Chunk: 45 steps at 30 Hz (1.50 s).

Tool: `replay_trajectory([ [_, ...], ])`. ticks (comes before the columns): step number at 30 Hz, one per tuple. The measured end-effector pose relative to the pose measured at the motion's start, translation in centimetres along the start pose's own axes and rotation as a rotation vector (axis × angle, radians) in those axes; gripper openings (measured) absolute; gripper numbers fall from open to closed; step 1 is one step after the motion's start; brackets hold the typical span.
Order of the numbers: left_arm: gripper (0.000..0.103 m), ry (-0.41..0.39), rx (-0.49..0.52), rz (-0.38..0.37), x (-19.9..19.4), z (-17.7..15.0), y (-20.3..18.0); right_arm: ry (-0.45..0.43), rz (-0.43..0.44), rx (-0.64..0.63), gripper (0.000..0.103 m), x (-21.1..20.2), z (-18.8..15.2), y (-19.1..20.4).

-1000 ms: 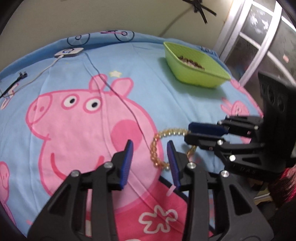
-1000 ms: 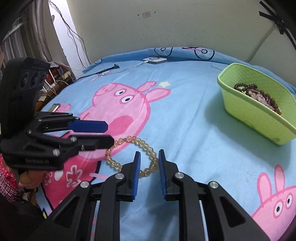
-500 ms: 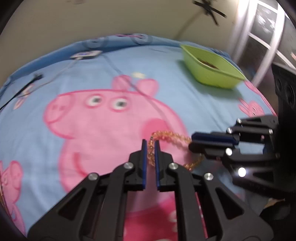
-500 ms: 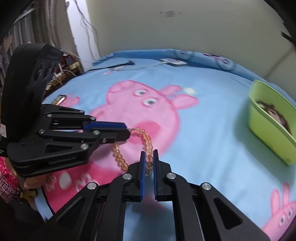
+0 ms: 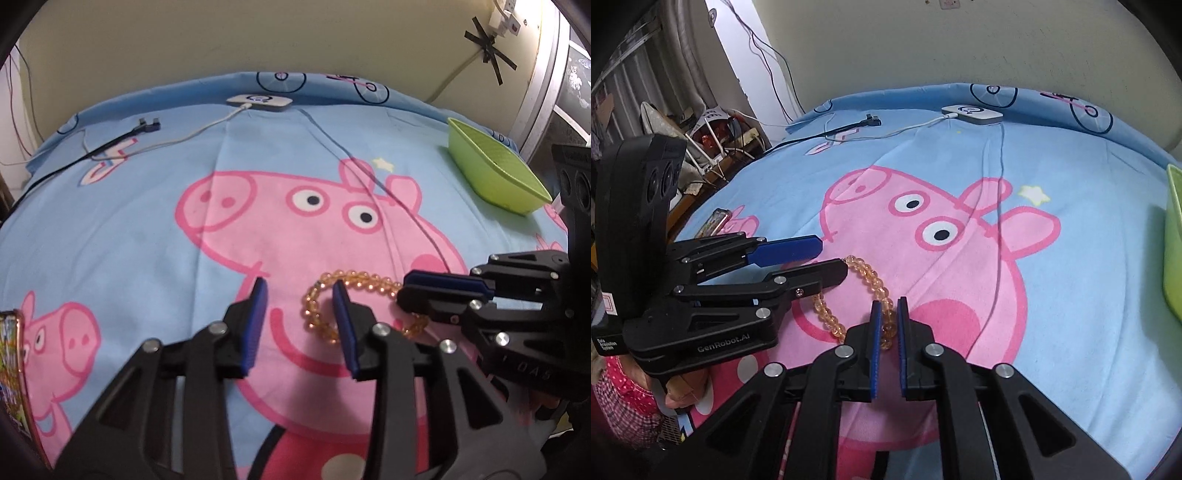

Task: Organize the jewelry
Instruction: 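Grasp the amber bead bracelet with the right tool beside the left tool, then carry the amber bracelet to the basket with both tools and release it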

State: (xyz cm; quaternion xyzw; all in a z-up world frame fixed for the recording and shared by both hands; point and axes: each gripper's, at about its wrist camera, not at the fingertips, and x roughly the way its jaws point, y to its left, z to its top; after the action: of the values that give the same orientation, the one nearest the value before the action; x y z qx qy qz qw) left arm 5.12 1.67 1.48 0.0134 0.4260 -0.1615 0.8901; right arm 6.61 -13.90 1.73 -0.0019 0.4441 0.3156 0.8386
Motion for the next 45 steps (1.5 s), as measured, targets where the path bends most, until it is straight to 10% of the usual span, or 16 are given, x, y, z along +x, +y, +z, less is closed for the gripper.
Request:
replay_trajectory([
  [5, 0.008, 0.011, 0.003, -0.007, 0.0, 0.1, 0.0, 0.006, 0.002, -0.040, 0.000, 0.0, -0.1, 0.9],
  [15, 0.007, 0.032, 0.022, -0.172, -0.3, 3.8, -4.0, -0.101, 0.019, 0.068, 0.000, -4.3, -0.3, -3.3],
  [27, 0.007, -0.012, 0.236, -0.348, 3.2, 14.9, -21.1, -0.385, -0.221, 0.292, 0.000, -16.6, -2.9, -15.9],
  [39, 0.011, 0.040, 0.188, -0.152, 6.8, 15.1, -21.1, -0.562, -0.263, 0.500, 0.021, -19.5, -6.6, -21.3],
  [43, 0.066, -0.083, 0.173, -0.063, 3.5, 13.5, -18.6, -0.574, -0.252, 0.524, 0.023, -20.0, -6.9, -19.7],
  [45, 0.070, -0.136, 0.175, -0.058, 2.1, 12.9, -18.0, -0.571, -0.249, 0.541, 0.030, -19.4, -7.1, -18.1],
])
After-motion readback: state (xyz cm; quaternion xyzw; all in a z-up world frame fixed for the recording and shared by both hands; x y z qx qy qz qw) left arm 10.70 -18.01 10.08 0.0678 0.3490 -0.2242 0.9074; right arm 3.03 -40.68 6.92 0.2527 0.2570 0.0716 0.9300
